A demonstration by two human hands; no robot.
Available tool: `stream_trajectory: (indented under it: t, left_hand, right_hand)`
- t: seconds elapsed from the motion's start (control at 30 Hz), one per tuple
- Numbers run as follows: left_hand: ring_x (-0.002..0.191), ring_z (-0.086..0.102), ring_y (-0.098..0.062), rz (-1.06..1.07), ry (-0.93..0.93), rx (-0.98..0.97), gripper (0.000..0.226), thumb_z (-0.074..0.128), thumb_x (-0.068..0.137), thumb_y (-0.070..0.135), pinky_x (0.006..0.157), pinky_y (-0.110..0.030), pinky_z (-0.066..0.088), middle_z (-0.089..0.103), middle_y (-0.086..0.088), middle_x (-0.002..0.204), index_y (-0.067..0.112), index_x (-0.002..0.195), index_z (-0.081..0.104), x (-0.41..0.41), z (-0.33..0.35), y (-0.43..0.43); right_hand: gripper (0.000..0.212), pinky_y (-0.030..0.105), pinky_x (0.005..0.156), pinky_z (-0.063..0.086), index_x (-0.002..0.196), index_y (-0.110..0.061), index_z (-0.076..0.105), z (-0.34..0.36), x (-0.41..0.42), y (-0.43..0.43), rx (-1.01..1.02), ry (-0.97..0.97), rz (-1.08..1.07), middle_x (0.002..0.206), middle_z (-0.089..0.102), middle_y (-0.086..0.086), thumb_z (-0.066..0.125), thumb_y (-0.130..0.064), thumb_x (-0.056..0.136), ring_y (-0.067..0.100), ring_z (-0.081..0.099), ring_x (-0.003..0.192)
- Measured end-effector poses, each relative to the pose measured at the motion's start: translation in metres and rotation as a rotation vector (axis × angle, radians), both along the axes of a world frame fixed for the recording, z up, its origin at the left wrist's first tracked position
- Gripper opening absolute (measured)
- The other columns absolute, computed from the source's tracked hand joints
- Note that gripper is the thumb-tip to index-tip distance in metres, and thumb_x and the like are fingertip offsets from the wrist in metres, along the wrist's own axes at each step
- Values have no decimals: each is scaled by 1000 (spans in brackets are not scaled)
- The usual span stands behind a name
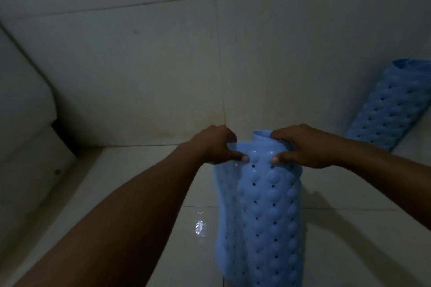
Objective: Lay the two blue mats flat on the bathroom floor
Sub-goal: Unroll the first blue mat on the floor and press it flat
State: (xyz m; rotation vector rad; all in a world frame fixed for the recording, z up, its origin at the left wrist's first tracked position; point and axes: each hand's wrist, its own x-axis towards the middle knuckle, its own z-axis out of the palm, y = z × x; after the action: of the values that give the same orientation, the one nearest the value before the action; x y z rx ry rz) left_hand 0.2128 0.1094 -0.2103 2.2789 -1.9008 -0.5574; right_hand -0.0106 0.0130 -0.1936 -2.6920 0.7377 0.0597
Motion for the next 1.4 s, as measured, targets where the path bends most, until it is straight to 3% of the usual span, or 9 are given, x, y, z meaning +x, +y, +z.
stream_trajectory:
  t: [0.2, 0.37, 0.5, 0.7, 0.87, 0.97, 1.1, 1.2, 1.4]
  left_hand:
    - [116, 58, -34, 79, -80, 9, 65, 63, 87, 67, 90, -41, 47, 64, -13, 129, 20, 131, 63, 20, -46, 17]
    - [103, 63, -29, 113, -151, 3, 43, 57, 94, 61, 74, -33, 40, 69, -6, 109, 20, 104, 65, 41, -93, 46]
    - [106, 63, -32, 113, -219, -56, 38, 55, 97, 56, 75, -35, 40, 69, -9, 111, 20, 105, 63, 48, -116, 41]
    - [110, 59, -33, 89, -264, -64, 38, 54, 98, 53, 77, -37, 38, 66, -11, 115, 20, 114, 61, 57, -145, 12]
    - [139, 35, -38, 200, -225, -40, 61, 57, 98, 41, 107, -53, 37, 38, -17, 148, 20, 150, 33, 49, -208, 21]
    - [155, -12, -39, 127, -129, 127, 84, 38, 97, 67, 120, -65, 5, -13, -10, 170, 32, 162, -1, 25, -256, 53]
    - [144, -40, -36, 45, -60, 366, 100, 24, 82, 91, 114, -72, -17, -41, -4, 160, 42, 155, -23, -5, -303, 84]
    - [141, -47, -32, 30, -91, 359, 105, 21, 74, 98, 112, -72, -19, -48, 0, 155, 47, 151, -29, 1, -312, 86]
    - [151, -32, -29, -57, -156, 328, 106, 30, 72, 98, 119, -67, -10, -36, 4, 163, 51, 154, -19, 27, -308, 82]
  right_hand:
    - [57, 42, 93, 44, 113, -30, 53, -32, -6, -25, -103, 303, -187, 109, 53, -11, 62, -73, 75, 17, 55, 98]
    - [62, 38, 91, 49, 124, -17, 55, -89, 6, -21, 46, 227, -269, 131, 59, 7, 54, -66, 86, 23, 60, 108]
    - [50, 39, 97, 46, 134, -20, 47, -92, 37, -25, -120, 391, -186, 139, 55, 9, 46, -52, 96, 29, 55, 120]
    - [34, 31, 79, 48, 117, -15, 63, -71, 98, -24, -343, 724, -52, 122, 64, 8, 62, -34, 89, 23, 61, 93]
    - [51, 38, 89, 40, 139, -16, 45, -139, 122, -17, -547, 397, -57, 123, 62, 12, 59, -25, 90, 32, 57, 113]
    - [70, 51, 107, 29, 148, -23, 31, -187, 103, -14, -345, 344, -219, 145, 45, 13, 57, -50, 89, 35, 37, 134]
    - [80, 61, 111, 21, 148, -25, 27, -241, 41, 5, -47, 130, -783, 154, 30, 14, 49, -68, 85, 37, 23, 143]
    - [90, 64, 111, 24, 146, -19, 29, -262, -7, 28, 225, 139, -1146, 146, 39, 22, 40, -80, 81, 45, 35, 133]
    - [107, 57, 104, 39, 128, -11, 48, -259, -39, 44, 491, 20, -1199, 126, 60, 17, 70, -83, 52, 40, 58, 112]
